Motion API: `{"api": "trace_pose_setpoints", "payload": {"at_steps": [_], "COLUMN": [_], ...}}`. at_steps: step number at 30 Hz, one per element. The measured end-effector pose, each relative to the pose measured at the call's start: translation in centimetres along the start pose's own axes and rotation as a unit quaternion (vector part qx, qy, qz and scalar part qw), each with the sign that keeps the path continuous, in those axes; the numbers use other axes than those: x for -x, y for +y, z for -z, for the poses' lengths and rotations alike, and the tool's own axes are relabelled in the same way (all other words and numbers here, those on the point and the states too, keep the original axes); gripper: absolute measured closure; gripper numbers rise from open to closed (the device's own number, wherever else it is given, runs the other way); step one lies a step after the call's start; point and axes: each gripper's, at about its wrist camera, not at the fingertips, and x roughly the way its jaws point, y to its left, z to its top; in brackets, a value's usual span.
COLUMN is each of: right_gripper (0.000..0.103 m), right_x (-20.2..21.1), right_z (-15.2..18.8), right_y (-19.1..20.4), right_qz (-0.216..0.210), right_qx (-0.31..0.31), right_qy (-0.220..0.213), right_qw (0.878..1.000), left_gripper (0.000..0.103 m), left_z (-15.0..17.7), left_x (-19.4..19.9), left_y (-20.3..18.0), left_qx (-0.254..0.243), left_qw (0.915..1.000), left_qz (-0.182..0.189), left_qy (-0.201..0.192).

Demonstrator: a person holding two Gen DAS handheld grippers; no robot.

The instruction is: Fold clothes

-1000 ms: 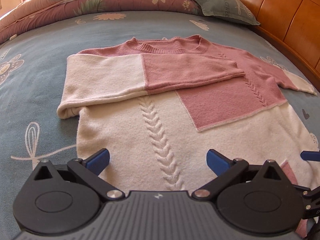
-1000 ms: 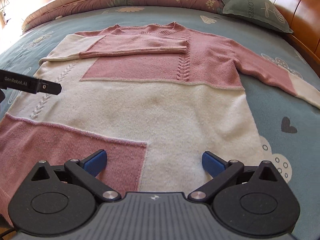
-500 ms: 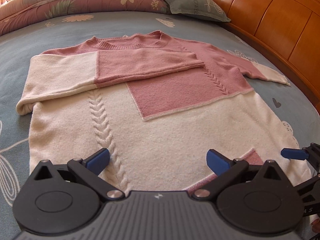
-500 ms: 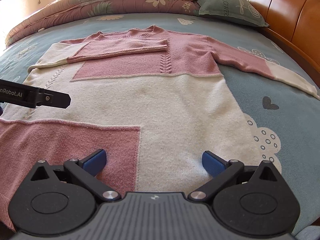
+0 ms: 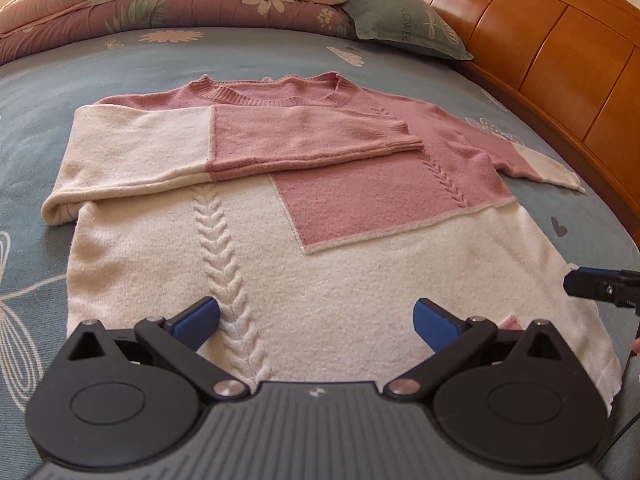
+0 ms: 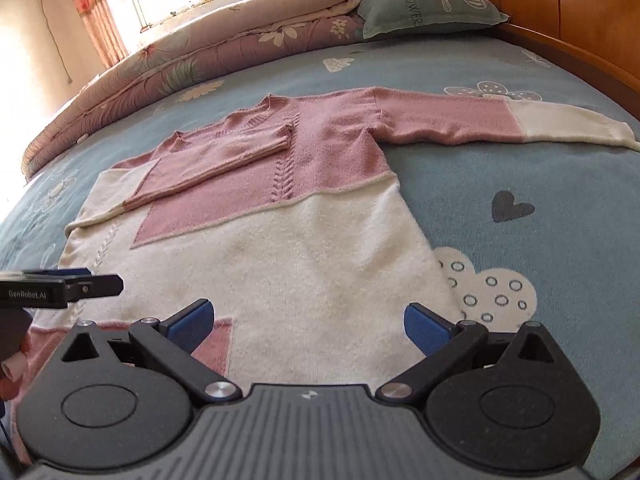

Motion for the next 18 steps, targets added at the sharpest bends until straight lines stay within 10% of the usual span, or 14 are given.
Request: {"api": "trace_pose_setpoints", "payload": {"at_steps": [6, 12, 18], "right_gripper": [0.000, 0.000, 0.000], "right_x": [-7.7, -12.6, -9.7], "right_z": [-6.7, -8.7, -10.4], "right_y": [0.5, -1.0, -1.9], "right_qz": [-0.082, 0.046, -0.014], "right_qx": [0.025, 0.076, 0.010], "right_qy": [0.046, 0.023, -0.014], "right_qw": [0.995, 0.996, 1.000], "left_gripper": [0.001, 0.001, 0.001], "left_z": [-0.3, -0.4, -0.2], "left_x": [-0.2, -0.3, -0.3], "left_y": [0.9, 1.1, 0.9], "left_qx": [0.012, 0.006, -0.002], "left_qw": [0.9999, 0.9999, 0.9999], "left_qz": [0.011, 0.015, 0.012], "left_qy": [-0.004, -0.003, -0.003]}}
